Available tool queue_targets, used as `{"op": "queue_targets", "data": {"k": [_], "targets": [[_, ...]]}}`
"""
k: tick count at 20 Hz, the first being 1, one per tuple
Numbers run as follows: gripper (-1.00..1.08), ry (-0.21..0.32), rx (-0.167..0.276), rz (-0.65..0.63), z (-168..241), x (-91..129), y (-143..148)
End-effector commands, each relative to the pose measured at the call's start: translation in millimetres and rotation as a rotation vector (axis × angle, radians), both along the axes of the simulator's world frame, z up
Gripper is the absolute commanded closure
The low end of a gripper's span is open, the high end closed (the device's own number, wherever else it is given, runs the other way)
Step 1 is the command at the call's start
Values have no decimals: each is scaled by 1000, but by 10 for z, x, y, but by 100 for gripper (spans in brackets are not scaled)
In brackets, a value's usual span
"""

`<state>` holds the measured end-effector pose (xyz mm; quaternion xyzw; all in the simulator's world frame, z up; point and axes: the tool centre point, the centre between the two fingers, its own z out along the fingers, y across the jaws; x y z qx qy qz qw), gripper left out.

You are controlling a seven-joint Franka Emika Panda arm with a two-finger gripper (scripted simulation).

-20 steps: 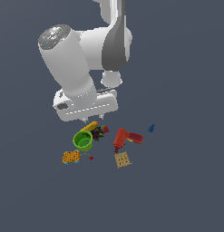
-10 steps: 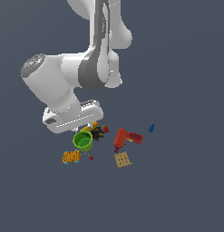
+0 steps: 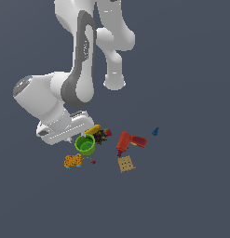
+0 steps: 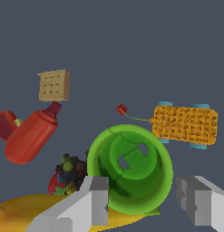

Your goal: Pick up a designated object from a clutter of objects.

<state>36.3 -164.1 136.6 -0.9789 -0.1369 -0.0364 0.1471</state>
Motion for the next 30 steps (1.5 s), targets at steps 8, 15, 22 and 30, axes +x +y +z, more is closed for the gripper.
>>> {"op": "queue_targets", "data": {"k": [8, 15, 22, 30], "targets": [[-20, -35, 25, 23, -301, -41, -276], [-20, -40, 28, 25, -349, -54, -320], [-20, -41, 28, 25, -537, -45, -259], [108, -41, 28, 25, -639, -43, -227]]}}
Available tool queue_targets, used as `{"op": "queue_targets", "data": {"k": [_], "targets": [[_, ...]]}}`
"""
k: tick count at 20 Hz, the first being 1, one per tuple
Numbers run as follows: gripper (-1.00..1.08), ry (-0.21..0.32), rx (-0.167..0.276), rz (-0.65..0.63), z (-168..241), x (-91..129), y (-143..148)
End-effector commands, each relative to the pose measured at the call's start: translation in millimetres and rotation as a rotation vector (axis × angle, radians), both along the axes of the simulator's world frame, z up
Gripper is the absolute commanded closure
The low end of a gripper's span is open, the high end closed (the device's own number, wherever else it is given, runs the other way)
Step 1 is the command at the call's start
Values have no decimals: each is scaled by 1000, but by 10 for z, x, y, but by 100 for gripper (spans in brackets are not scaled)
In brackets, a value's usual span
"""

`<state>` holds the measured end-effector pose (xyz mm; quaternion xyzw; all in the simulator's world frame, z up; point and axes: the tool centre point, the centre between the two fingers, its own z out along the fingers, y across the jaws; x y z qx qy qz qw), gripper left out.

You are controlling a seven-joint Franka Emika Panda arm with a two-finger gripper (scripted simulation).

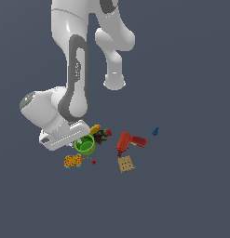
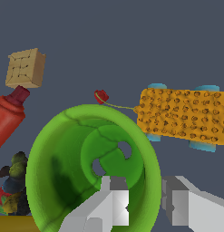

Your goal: Pick up a designated object from a clutter of objects.

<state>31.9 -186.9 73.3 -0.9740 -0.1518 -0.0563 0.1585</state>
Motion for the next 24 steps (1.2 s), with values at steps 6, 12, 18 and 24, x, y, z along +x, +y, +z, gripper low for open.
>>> {"op": "queue_targets", "data": {"k": [6, 12, 18, 24], "targets": [[108, 0, 0, 0, -7, 0, 1], [108, -1, 0, 0, 41, 10, 41], [108, -1, 0, 0, 267, 59, 262], [108, -1, 0, 0, 676, 148, 661]]}}
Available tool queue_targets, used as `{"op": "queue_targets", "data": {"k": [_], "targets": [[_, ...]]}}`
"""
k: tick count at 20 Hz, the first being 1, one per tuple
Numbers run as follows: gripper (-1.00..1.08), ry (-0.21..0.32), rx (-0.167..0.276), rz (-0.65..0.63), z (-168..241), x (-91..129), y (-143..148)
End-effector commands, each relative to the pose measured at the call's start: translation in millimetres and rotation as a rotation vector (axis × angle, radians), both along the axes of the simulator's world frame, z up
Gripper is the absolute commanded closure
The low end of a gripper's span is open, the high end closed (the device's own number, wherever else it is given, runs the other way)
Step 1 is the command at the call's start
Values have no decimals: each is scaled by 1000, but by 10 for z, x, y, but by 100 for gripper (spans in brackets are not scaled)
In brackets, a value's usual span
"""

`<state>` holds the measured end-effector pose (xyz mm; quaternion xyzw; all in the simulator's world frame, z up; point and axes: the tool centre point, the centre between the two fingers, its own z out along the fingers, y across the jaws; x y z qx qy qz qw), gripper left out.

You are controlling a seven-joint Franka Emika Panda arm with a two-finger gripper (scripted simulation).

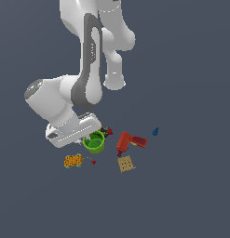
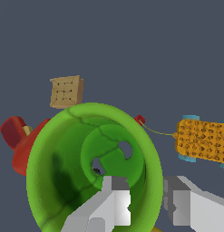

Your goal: Pick up a designated object from a clutter of objects.

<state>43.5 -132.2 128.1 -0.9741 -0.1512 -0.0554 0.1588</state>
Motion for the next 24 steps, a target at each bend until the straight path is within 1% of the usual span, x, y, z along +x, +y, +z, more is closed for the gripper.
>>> {"op": "queue_targets", "data": {"k": [1, 24], "targets": [[108, -3, -1, 1, 212, 50, 196], [108, -2, -3, -1, 2346, 568, 2250]]}}
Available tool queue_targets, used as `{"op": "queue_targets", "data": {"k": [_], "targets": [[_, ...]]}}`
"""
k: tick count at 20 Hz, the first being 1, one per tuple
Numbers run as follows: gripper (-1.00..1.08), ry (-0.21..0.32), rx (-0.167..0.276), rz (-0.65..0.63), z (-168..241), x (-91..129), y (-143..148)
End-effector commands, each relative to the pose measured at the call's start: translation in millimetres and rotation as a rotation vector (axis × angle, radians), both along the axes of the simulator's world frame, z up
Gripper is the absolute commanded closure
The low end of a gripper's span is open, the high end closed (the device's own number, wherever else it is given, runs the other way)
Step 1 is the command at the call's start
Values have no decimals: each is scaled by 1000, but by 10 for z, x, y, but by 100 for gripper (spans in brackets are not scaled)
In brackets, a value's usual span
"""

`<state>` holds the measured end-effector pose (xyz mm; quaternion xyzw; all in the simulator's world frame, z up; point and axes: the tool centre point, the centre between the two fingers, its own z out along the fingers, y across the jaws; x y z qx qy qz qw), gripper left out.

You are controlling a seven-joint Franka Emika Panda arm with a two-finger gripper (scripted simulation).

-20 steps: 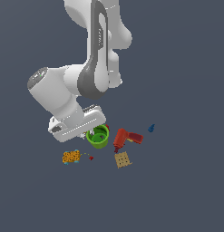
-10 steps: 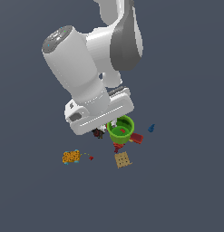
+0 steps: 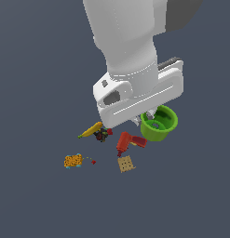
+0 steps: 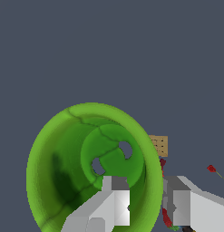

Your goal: Pick up a designated object from a clutter of objects.

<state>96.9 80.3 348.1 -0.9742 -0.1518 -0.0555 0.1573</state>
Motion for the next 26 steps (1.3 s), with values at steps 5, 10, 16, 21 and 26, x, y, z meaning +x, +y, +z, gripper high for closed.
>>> {"op": "queue_targets", "data": {"k": [5, 10, 16, 21, 26], "targets": [[108, -2, 1, -2, 508, 139, 472], [108, -2, 1, -1, 789, 228, 741], [108, -2, 2, -1, 996, 300, 939], [108, -2, 3, -1, 1088, 336, 1027], [108, -2, 3, 0, 1126, 352, 1064]]}}
